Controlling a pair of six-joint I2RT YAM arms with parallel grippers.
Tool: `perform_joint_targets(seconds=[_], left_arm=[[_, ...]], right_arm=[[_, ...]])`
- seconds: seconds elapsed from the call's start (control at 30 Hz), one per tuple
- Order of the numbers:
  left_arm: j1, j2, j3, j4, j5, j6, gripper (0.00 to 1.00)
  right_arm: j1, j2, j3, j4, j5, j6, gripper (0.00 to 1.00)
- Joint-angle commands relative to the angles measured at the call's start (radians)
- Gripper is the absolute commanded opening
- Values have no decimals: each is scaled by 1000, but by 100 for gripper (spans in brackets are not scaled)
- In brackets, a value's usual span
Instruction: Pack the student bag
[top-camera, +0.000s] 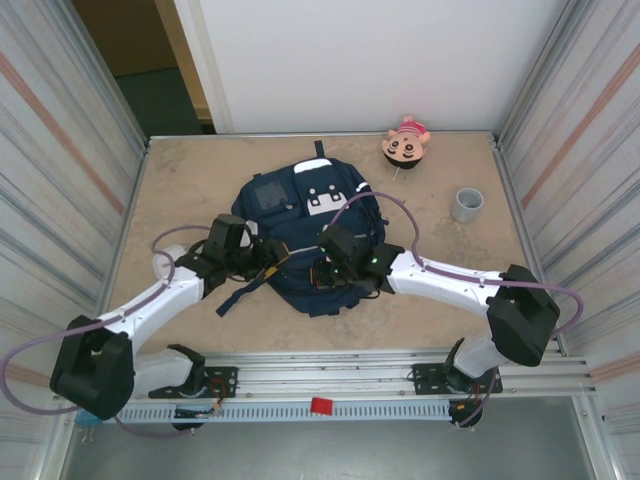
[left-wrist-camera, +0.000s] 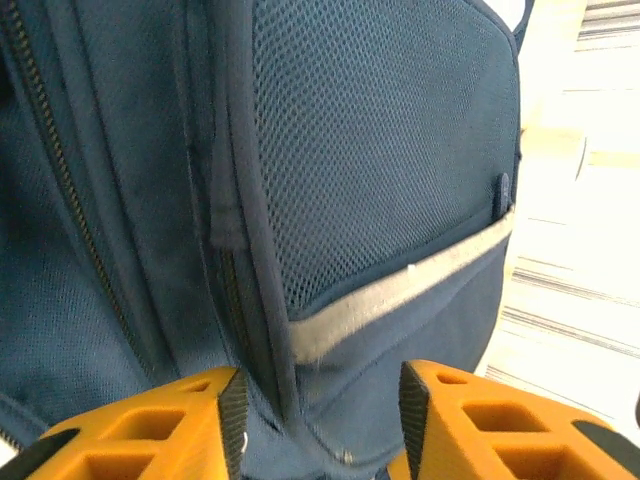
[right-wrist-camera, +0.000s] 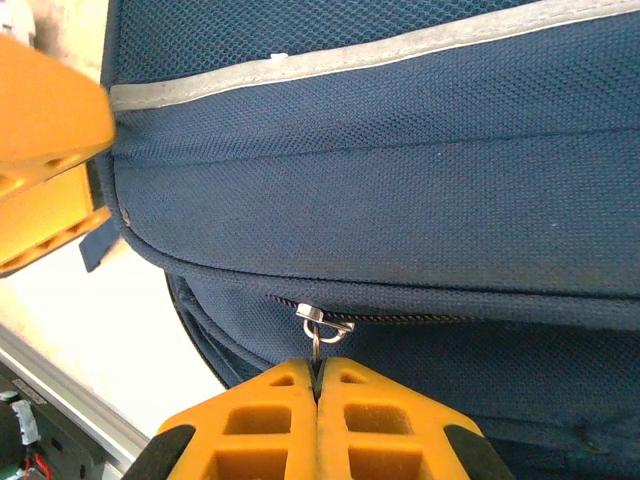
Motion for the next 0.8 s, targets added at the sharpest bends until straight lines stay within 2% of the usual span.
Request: perform_joint_targets(seconds=[0.0,0.13,0.2,0.37,0.47,0.6,0.67,0.77], left_arm=[[-6,38,22,80,-4,-28,37],[0,55,43,22,-10,36,7],[23,42,54,-38,-19,84,0],[145,-19,53,-120,0,197,0],[228,-11,70,-159,72,265,0],[258,24,116,-228,102,362,0],[258,21,130,-236,103,384,9],[249,-32,138,-223,74,421,41]], right_arm=[[9,0,30,-5,-15,-17,0],[-8,-29,36,-82,14,-38,0],[-38,-48,30,-149,30,-47,0],[-117,-102,6,-290,73,-83,0],[-187,-119,-25,-280,9,-129,0],[-218,-120,-18,-218,-77,-199,0],[-211,-117,-8,-189,-113,-220,0],[-197,-112,0,-153,-143,-248,0]])
